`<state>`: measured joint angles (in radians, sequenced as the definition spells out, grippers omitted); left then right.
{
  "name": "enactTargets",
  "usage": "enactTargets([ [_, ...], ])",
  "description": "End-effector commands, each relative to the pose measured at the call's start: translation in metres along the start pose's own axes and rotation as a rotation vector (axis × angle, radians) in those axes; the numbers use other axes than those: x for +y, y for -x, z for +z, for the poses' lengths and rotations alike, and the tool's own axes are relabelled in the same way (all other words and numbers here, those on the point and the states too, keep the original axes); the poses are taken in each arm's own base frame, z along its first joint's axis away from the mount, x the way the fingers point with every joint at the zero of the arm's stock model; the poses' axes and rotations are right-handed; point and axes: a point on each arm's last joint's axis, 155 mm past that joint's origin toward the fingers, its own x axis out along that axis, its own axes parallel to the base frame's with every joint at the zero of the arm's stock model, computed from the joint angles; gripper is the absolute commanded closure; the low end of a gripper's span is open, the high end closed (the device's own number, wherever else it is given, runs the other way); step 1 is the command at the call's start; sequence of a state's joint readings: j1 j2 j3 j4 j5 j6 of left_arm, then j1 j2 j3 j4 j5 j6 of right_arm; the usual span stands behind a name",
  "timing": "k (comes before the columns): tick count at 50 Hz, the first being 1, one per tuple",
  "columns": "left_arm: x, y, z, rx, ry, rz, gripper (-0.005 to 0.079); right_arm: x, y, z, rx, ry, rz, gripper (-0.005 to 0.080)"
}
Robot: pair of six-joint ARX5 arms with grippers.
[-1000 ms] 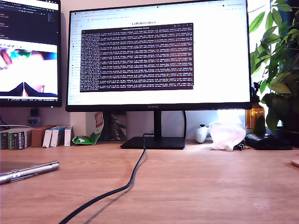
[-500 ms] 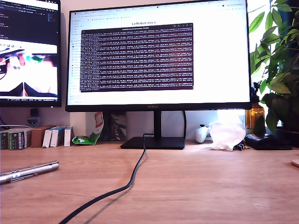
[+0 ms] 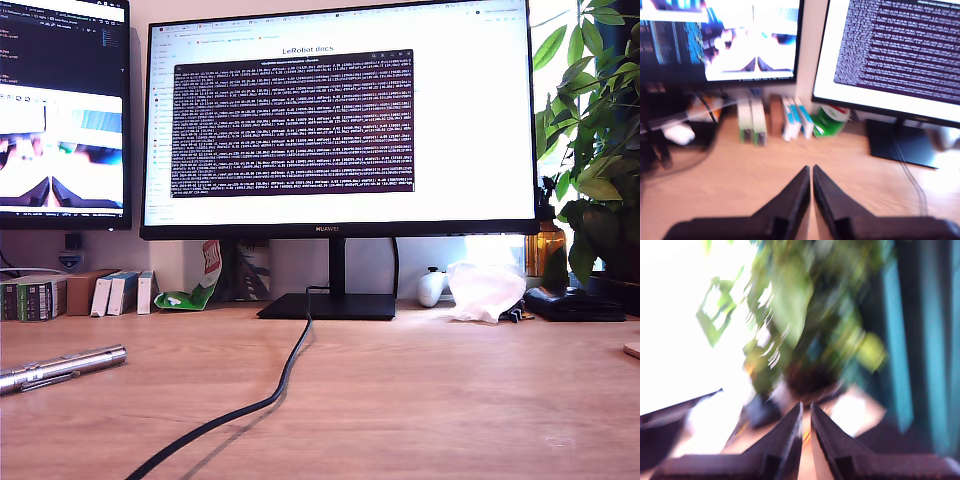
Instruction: Pick the metallic laser pointer with your right arm, pass it to your left arm, then place it down to the left side of the table
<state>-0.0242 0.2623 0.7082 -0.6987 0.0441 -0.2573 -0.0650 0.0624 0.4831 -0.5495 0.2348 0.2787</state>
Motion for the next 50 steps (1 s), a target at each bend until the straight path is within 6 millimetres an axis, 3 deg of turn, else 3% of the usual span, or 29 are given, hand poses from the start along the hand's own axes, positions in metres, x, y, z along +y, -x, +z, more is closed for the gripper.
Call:
enactTargets([
  [1, 0.001, -0.001, -0.005, 0.011, -0.002, 0.0, 0.0755, 0.005, 0.002, 0.0, 0.005, -0.032, 0.027, 0.0699],
  [10, 0.002, 0.001, -0.002, -0.005, -0.036, 0.008, 0.0755, 0.027, 0.002, -0.002, 0.015, 0.016, 0.147, 0.0699],
  [19, 0.007, 0.005, 0.001, -0.027, -0.05, 0.034, 0.0755, 0.026, -0.004, -0.014, 0.021, 0.045, 0.149, 0.0699],
  [28, 0.005, 0.015, 0.006, -0.093, -0.059, 0.017, 0.0755, 0.028, -0.004, -0.012, -0.03, 0.094, 0.169, 0.0699],
  [36, -0.001, 0.022, 0.001, -0.144, -0.06, -0.034, 0.0755, 0.047, -0.001, -0.013, -0.036, 0.141, 0.27, 0.0699],
  [50, 0.0, 0.027, -0.004, -0.186, -0.024, -0.046, 0.0755, 0.049, -0.012, -0.037, -0.01, 0.194, 0.297, 0.0699],
])
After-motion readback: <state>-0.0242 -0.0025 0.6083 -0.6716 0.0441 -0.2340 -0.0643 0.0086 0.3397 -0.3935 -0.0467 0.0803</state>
